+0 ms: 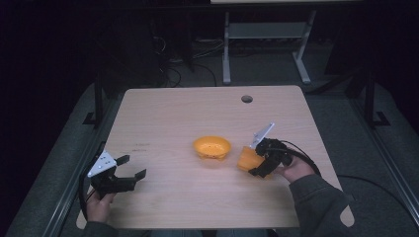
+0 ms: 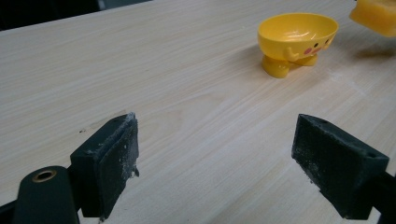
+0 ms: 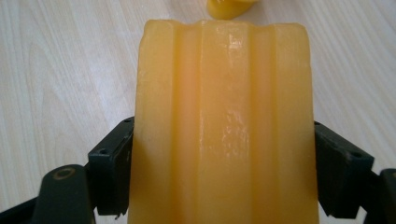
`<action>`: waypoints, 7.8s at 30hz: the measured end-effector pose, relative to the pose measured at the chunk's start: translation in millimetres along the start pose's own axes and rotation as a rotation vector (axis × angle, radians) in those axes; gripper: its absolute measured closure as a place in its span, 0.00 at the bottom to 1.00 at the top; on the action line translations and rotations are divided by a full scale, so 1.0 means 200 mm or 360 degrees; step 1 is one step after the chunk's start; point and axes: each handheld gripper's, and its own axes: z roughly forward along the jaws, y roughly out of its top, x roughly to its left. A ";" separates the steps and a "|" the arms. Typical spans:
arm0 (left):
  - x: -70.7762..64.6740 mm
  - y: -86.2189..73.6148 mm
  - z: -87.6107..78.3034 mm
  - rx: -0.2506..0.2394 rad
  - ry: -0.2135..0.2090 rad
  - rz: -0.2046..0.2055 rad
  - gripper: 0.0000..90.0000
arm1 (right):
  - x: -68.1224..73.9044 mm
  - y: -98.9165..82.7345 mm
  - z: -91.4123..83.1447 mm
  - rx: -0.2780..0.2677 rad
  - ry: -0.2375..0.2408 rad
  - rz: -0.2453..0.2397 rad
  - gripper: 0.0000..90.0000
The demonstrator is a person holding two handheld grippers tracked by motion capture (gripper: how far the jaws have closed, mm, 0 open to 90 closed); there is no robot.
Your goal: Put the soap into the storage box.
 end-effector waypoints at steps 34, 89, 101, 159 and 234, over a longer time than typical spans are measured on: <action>0.00 0.00 0.00 -0.0003 -0.0008 0.0010 0.16 | -0.07 0.23 -0.04 -0.0069 0.0016 -0.0103 0.23; 0.02 0.00 -0.01 -0.0021 0.0000 -0.0013 0.16 | -0.13 0.56 0.00 -0.0136 0.0080 -0.0260 0.23; 0.02 0.00 -0.01 -0.0025 0.0003 -0.0025 0.16 | -0.11 0.62 0.13 -0.0113 0.0143 -0.0309 0.23; 0.02 0.00 0.00 -0.0014 -0.0006 -0.0028 0.16 | -0.13 0.68 0.28 -0.0058 0.0216 -0.0319 0.21; 0.01 0.00 0.01 0.0004 -0.0006 -0.0011 0.16 | -0.15 0.36 -0.08 -0.0239 0.0063 -0.0083 0.23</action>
